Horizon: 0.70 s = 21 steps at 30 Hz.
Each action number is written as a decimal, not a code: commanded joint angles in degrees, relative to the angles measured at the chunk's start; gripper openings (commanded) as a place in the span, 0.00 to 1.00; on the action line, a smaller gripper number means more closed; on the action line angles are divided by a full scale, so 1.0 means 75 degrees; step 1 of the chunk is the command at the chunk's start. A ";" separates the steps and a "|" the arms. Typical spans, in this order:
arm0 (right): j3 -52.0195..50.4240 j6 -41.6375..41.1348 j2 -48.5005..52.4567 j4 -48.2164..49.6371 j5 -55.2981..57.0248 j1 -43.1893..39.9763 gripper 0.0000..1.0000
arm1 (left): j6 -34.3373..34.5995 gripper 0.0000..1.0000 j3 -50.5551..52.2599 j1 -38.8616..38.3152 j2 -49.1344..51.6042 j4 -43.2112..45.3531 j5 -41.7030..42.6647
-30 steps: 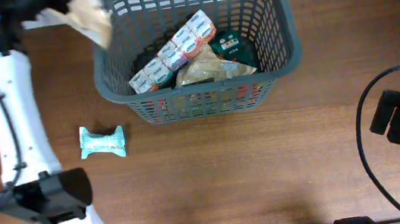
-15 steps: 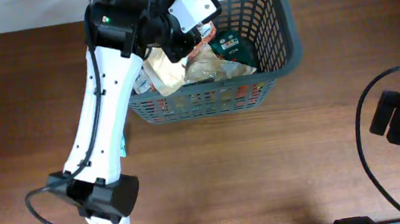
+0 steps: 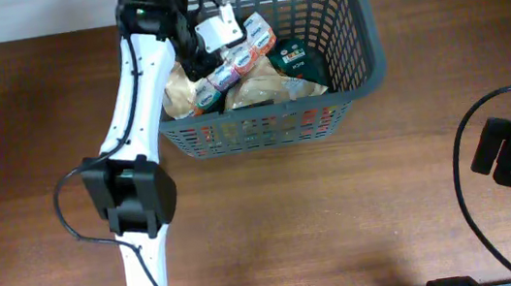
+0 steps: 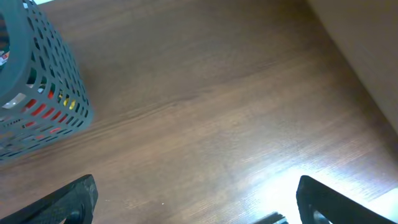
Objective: Pack container
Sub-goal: 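Carry the beige bag over the basket and release it inside, then move the left gripper back toward the mint-green wipes pack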
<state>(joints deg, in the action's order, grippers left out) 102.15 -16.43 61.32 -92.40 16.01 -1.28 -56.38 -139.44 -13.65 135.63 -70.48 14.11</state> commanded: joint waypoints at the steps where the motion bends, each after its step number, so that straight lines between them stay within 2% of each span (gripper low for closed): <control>1: 0.0023 0.0012 -0.0015 0.0003 -0.0050 0.0076 0.99 | -0.0335 0.01 -0.0157 -0.0058 -0.0204 0.0026 0.0210; 3: 0.0023 0.0012 -0.0015 0.0000 -0.0050 0.0076 0.99 | -0.0329 0.02 -0.0157 -0.0058 -0.0204 0.0058 0.0207; 4: 0.0023 0.0012 -0.0015 -0.0003 -0.0050 0.0076 0.99 | -0.0323 0.15 -0.0157 -0.0058 -0.0204 0.0076 0.0204; 6: 0.0023 0.0012 -0.0015 0.0000 -0.0050 0.0076 0.99 | -0.0318 0.64 -0.0160 -0.0058 -0.0207 0.0117 0.0207; 7: 0.0023 0.0012 -0.0015 0.0000 -0.0050 0.0076 0.99 | -0.0262 0.84 -0.0163 -0.0058 -0.0221 0.0157 0.0207; 8: 0.0023 0.0012 -0.0015 0.0000 -0.0050 0.0076 0.99 | -0.0102 0.99 -0.0198 -0.0058 -0.0256 0.0245 0.0207; 14: 0.0023 0.0012 -0.0006 0.0000 -0.0047 0.0076 0.99 | 0.0562 0.99 -0.1145 -0.0038 -0.0691 0.0487 0.0105; 17: 0.0023 0.0015 -0.0006 0.0003 -0.0047 0.0076 0.99 | 0.1612 0.99 -0.2037 0.0035 -0.1105 0.0548 -0.0740; 21: 0.0020 0.0015 -0.0006 0.0006 -0.0047 0.0076 0.99 | 0.3529 0.99 -0.3077 0.0487 -0.1862 0.0370 -0.2390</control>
<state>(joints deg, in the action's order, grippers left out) 102.15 -16.45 61.34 -92.40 15.97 -1.28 -42.78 -156.68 -13.23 130.89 -66.94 6.48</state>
